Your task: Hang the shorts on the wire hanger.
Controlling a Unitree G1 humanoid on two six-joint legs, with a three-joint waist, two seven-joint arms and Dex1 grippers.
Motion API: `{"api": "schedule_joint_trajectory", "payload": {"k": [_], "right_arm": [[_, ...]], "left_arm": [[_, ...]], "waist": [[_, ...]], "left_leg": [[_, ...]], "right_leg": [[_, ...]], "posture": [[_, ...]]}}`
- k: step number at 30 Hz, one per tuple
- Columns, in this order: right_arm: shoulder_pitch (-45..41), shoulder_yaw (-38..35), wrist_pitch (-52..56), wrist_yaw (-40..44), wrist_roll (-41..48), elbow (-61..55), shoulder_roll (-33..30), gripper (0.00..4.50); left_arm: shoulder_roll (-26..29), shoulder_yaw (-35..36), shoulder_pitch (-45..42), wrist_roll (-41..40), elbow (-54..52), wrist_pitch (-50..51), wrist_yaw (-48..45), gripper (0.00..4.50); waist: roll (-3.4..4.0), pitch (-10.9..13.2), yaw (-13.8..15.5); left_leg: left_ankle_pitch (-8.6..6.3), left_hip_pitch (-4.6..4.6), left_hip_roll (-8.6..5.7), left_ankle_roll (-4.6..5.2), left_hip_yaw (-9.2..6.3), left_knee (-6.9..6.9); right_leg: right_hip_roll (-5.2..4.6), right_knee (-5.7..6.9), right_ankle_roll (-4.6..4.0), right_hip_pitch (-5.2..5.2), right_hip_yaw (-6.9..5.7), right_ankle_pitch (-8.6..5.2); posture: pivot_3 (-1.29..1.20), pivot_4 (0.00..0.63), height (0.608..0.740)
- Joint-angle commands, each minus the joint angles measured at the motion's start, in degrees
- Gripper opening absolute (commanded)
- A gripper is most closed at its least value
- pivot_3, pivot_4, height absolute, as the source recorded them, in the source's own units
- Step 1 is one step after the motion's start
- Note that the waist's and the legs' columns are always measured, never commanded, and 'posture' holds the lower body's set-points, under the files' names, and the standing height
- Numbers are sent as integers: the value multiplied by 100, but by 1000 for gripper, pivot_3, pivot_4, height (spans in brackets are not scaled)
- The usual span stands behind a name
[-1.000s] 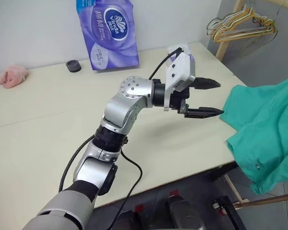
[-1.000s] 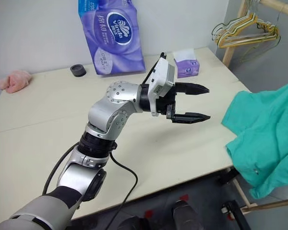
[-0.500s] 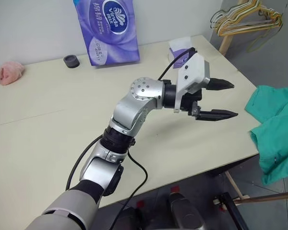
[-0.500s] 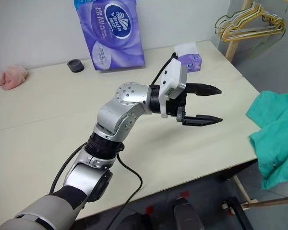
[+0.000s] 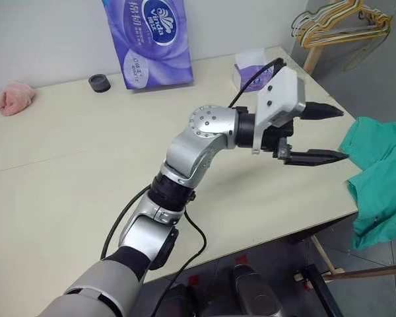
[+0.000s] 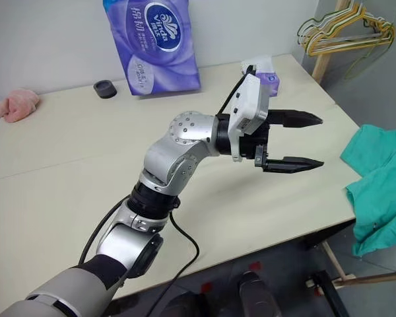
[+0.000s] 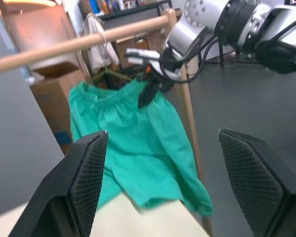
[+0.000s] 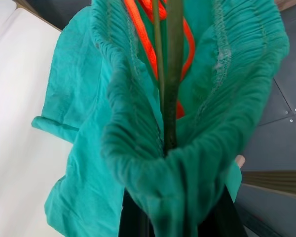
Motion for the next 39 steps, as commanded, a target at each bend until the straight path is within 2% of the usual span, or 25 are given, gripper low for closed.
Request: {"api": "schedule_joint_trajectory", "payload": {"k": [1,5,8,19,24,29,36,39], "right_arm": [[-54,-308,50,157,-341,-227,2,0],[-156,-328,36,337,-667,-295,92,0],[-171,-315,-26,464,-926,-296,143,714],[-876,-373,5,393,-1639,-621,254,4490],[-1385,-597,420,-118,-1980,-1357,496,4490],[-1867,-701,1047,-817,-2527,-3033,1109,4490],[-2309,375,1093,-477,-2368,-5165,1931,4490],[-2254,1196,308,-39,-2263,-5811,2334,4490]], "left_arm": [[-118,252,-231,-208,3,-32,111,3784],[-152,308,-338,-229,100,-39,145,3784],[-174,336,-388,-187,159,-99,208,3818],[-168,291,-495,-63,377,-402,202,3818],[-154,274,-535,-11,487,-529,198,3818],[-92,259,-498,69,498,-587,197,3818],[228,289,-241,331,506,-507,394,3818],[584,319,57,625,447,-410,663,3818]], "waist": [[0,0,-10],[0,0,-17],[2,-2,-18],[41,-25,-32],[70,-42,-30],[84,-51,-28],[96,-63,-47],[101,-70,-42]], "left_leg": [[0,1,0,0,-1,0],[0,1,0,0,1,1],[0,3,0,0,1,1],[1,2,0,-1,5,1],[1,2,0,-2,7,1],[2,-1,-1,-3,9,3],[4,-9,2,-6,9,7],[5,-8,3,-5,9,10]], "right_leg": [[1,0,0,0,-1,0],[1,1,1,0,1,0],[1,1,2,0,1,1],[0,6,2,0,4,1],[1,10,2,-2,8,1],[1,15,3,-6,12,1],[2,31,9,-39,15,6],[1,36,18,-41,15,13]], "posture": [[-337,203,740],[-324,201,740],[-313,193,740],[-318,164,740],[-315,154,740],[-314,147,740],[-303,141,740],[-265,133,740]]}}
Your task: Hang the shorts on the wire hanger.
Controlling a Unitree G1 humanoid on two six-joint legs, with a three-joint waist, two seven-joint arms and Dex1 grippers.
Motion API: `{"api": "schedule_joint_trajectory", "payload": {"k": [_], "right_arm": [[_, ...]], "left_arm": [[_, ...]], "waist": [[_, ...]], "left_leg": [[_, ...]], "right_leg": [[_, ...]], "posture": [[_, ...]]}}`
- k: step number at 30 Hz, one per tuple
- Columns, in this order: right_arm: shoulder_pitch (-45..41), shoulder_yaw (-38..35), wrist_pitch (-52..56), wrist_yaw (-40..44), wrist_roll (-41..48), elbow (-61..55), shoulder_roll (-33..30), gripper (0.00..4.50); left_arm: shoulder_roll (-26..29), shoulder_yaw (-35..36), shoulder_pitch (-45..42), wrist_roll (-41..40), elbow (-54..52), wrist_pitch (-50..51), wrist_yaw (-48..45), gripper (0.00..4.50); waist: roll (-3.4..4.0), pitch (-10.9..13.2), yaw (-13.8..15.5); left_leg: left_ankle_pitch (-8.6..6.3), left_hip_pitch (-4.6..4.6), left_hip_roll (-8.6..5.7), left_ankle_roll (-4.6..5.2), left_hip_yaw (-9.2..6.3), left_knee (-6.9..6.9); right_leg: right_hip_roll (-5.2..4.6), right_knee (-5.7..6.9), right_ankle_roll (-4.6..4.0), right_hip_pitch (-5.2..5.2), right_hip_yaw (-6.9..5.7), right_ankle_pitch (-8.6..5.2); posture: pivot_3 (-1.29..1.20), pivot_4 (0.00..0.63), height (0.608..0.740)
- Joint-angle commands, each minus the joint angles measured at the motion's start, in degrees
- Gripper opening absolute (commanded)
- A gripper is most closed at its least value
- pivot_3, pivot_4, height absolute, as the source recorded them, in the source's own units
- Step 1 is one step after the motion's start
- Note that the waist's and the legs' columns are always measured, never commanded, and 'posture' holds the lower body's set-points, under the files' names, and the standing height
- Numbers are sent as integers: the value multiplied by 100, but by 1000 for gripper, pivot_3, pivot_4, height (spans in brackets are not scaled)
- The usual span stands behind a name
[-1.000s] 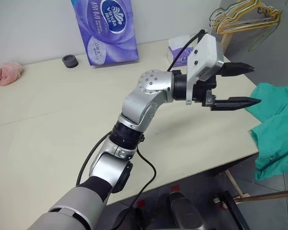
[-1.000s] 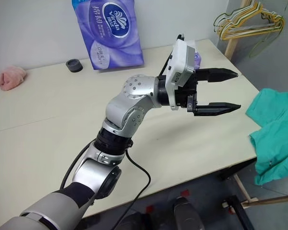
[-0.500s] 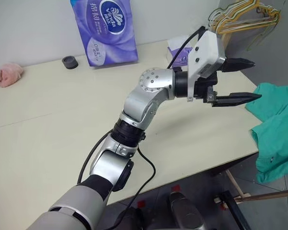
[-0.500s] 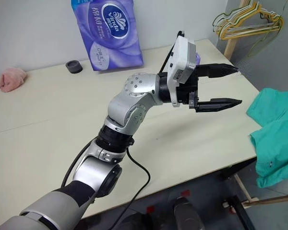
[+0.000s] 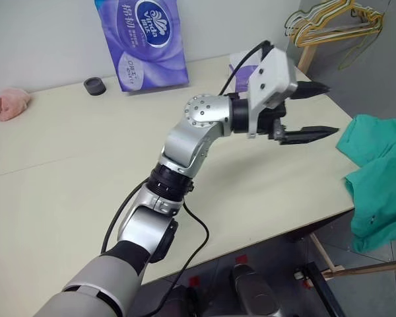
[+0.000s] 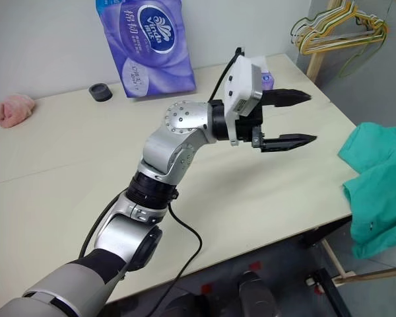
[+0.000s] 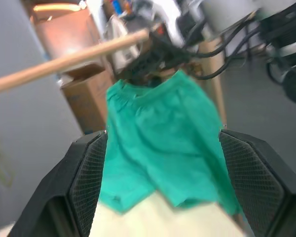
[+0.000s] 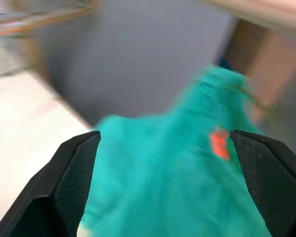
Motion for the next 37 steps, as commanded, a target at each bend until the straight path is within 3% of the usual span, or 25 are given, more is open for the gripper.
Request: {"api": "schedule_joint_trajectory", "payload": {"k": [1,9,13,17,19,28,37], "right_arm": [[-5,741,-845,497,191,-808,333,4490],[1065,2791,-3485,945,-679,-1010,2029,4490],[1381,3436,-4712,1127,-1308,-482,2546,4490],[1644,3523,-5454,1456,-1113,107,3424,4490],[1799,3656,-5749,1672,-1249,295,3569,4490],[2403,3943,-6649,1792,-1814,1113,4094,4490],[2539,3933,-6918,1696,-2131,1402,4399,4490]], "left_arm": [[355,115,288,287,-195,121,342,3818],[1121,908,1551,665,-1148,1646,2115,3818],[1053,1260,2303,929,-1828,2225,3173,3818],[680,1959,3254,1383,-2313,2474,4676,3818],[705,2057,3676,1663,-2360,2364,5059,3818],[664,2501,4619,1549,-2107,1942,5358,3818],[707,2520,4548,1410,-1817,1603,5281,3818]], "waist": [[0,-4,6],[-27,-33,234],[-49,-52,470],[-135,-134,778],[-171,-182,917],[-269,-359,1424],[-280,-463,1434]], "left_leg": [[1,-4,-2,0,2,1],[36,-92,-5,-53,-43,20],[49,-102,-9,-71,-46,21],[54,-95,-12,-73,-61,23],[54,-92,-10,-73,-66,22],[103,-82,-12,-77,-72,22],[133,-74,-6,-81,-68,12]], "right_leg": [[-2,8,1,-10,2,1],[-41,93,-28,-113,-42,23],[-50,134,-29,-141,-51,23],[-54,150,-31,-144,-59,24],[-55,160,-39,-145,-62,28],[-58,159,-121,-136,-100,79],[-50,160,-144,-133,-105,98]], "posture": [[-253,132,740],[-117,111,740],[-64,103,740],[-1,90,740],[21,86,740],[38,62,740],[18,64,740]]}}
